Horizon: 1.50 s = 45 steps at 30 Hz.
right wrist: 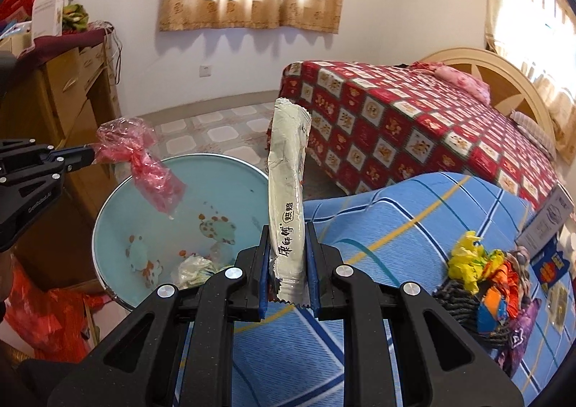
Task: Collect trash
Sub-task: 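Carry the pink bag over the blue bin with the left tool while the right tool carries the wrapper there, then open both tools over the bin to drop the bag and wrapper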
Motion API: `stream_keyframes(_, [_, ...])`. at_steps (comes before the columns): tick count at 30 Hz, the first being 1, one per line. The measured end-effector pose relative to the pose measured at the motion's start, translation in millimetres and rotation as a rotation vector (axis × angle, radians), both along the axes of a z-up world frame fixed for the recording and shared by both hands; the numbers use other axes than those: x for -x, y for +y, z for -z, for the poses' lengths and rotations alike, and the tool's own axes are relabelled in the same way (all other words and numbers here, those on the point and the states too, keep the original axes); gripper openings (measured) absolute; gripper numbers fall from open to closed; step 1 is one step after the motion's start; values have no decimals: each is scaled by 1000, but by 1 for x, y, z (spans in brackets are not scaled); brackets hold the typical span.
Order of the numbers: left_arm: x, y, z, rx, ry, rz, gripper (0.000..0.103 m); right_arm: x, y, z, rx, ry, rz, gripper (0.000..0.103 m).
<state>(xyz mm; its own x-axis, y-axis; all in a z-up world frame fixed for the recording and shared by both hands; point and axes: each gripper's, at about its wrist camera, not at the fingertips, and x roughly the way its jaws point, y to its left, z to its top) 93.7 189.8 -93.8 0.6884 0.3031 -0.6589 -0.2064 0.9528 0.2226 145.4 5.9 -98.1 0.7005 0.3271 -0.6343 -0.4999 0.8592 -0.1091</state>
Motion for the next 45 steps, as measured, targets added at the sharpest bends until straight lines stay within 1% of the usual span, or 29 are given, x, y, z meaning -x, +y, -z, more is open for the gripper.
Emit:
stream_keyframes(13, [-1,6,3,5,0,-12,0,2,13,2,12,2,-49,18])
stream_keyframes(40, [-2,1,7,11,6,-6,0,9,18,2,17,-4,-78,18])
stream_keyframes(42, [-2,-2,9,18,14,1,4,10,19,2,14,-3,-85,19])
stream_keyframes(43, [-2,-5,11,24,17,4,5,10,19,2,12,-2,-87,22])
stream_keyframes(44, [-2,-7,13,29,21,11,6,10,19,3,7,5,-93,29])
stream_keyframes(45, [-1,-9,14,30,24,17,7,10,19,3,-2,7,-96,32])
